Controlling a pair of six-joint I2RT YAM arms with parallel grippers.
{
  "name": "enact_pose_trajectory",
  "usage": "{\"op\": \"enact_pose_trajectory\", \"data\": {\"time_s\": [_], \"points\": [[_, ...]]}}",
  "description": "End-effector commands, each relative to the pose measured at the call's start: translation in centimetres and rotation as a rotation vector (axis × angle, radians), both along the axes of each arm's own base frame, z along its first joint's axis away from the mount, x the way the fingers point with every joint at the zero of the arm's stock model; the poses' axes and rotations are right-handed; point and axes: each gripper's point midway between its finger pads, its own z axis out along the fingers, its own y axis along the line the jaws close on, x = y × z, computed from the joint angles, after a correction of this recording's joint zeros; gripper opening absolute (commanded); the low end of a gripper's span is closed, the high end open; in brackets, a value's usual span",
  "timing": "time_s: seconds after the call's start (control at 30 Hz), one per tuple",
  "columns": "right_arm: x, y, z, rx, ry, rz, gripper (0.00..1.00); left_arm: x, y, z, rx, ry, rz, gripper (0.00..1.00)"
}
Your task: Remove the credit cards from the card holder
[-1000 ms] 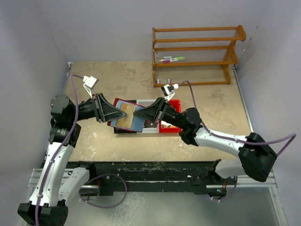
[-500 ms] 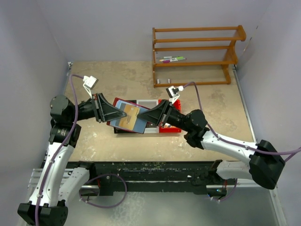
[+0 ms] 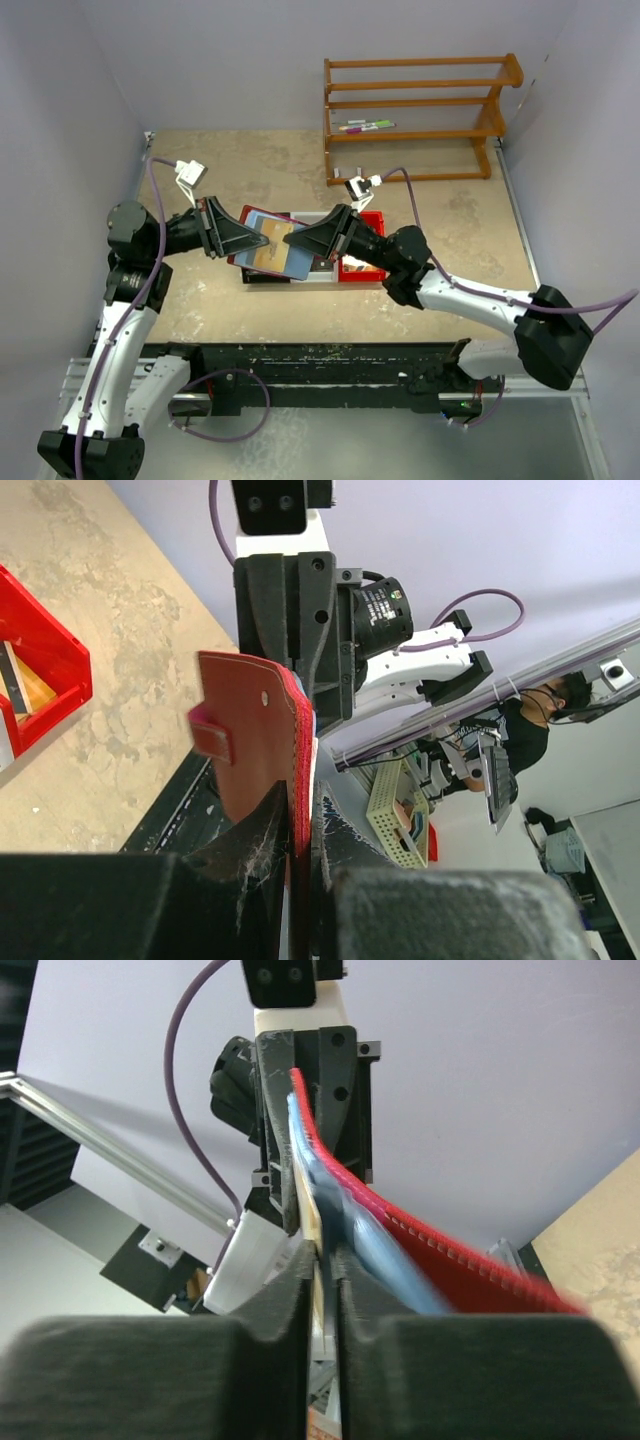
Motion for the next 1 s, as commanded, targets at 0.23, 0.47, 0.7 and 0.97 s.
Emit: {"op": "enact_pose_trajectory", "data": {"time_s": [0.23, 0.47, 0.7, 0.97], "points": [[-1.4, -4.5, 0.6, 0.007, -0.029, -0.047, 0.0, -0.9, 0.0, 1.5, 0.015, -0.098, -0.029, 0.06], [0.8, -9.0, -3.8, -0.198, 0.016, -0.152, 0.0, -1.0, 0.0, 1.6, 0.031, -0.125, -0.032, 0.04], [6.6, -14.8, -13.0, -0.8, 0.115, -0.393, 0.0, -1.5, 0.1, 2.1, 0.058, -0.202, -0.055, 0.03], [10.4, -16.4, -18.1, -1.066, 0.174, -0.452, 0.0, -2.5, 0.1, 2.7, 0.064, -0.253, -0.099, 0.02]]}}
